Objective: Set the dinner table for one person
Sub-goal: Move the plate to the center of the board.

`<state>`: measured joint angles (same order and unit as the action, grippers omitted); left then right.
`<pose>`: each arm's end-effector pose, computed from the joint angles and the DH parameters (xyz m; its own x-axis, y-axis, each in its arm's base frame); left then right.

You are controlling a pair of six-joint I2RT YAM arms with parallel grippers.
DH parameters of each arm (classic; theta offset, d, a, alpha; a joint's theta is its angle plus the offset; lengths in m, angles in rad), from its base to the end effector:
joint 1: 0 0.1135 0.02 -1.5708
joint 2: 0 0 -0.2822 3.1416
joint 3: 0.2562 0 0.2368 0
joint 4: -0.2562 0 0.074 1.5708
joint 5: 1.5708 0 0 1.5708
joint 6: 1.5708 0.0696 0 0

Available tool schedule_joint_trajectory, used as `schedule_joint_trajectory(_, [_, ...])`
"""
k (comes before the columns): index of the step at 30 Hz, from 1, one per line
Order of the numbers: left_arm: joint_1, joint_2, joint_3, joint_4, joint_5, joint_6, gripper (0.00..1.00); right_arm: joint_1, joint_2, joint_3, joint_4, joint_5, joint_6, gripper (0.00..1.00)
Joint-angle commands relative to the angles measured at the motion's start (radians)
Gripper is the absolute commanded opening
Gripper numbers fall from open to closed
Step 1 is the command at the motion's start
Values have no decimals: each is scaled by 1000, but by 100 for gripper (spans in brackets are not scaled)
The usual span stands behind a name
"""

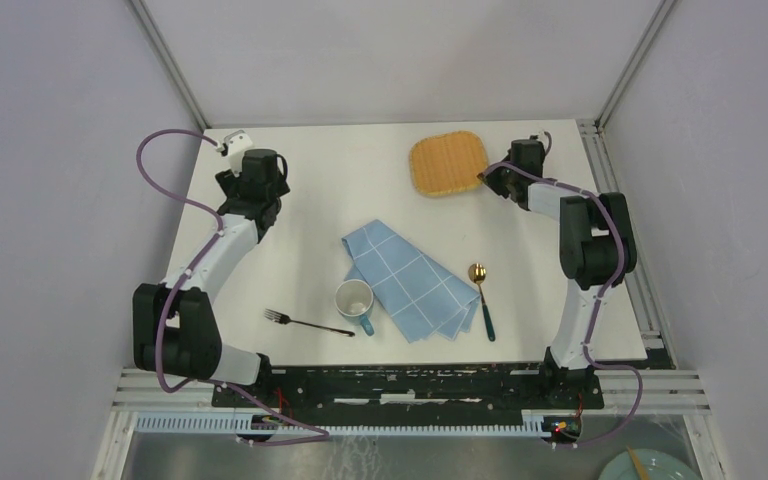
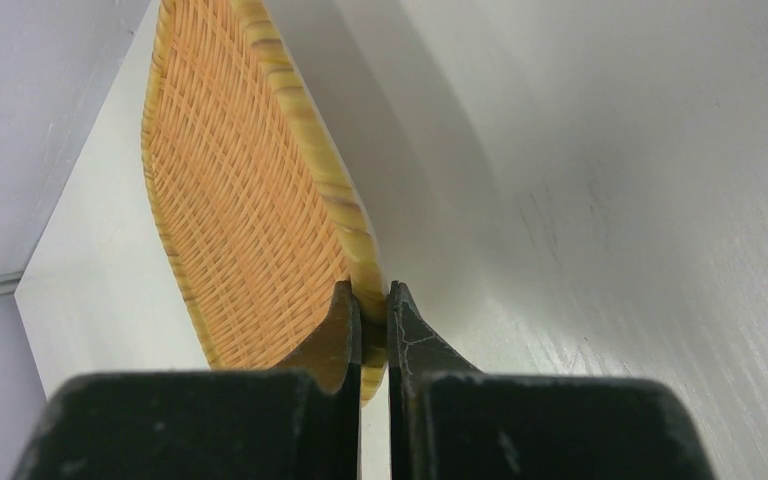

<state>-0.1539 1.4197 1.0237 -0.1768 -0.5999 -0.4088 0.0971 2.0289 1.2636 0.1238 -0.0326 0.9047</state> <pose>0.3247 -0.0106 0.2882 -0.3554 -0.2769 -0.8928 -0.5270 0.8482 -0.0533 0.4642 0.0475 0.1653 -0.4646 0.7443 -0.4797 0.3923 0.6587 0.6420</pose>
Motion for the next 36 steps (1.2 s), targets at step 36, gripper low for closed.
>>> schedule_joint_trajectory(36, [-3, -10, 33, 36, 2, 12, 79, -217, -124, -234, -39, 130, 12, 0])
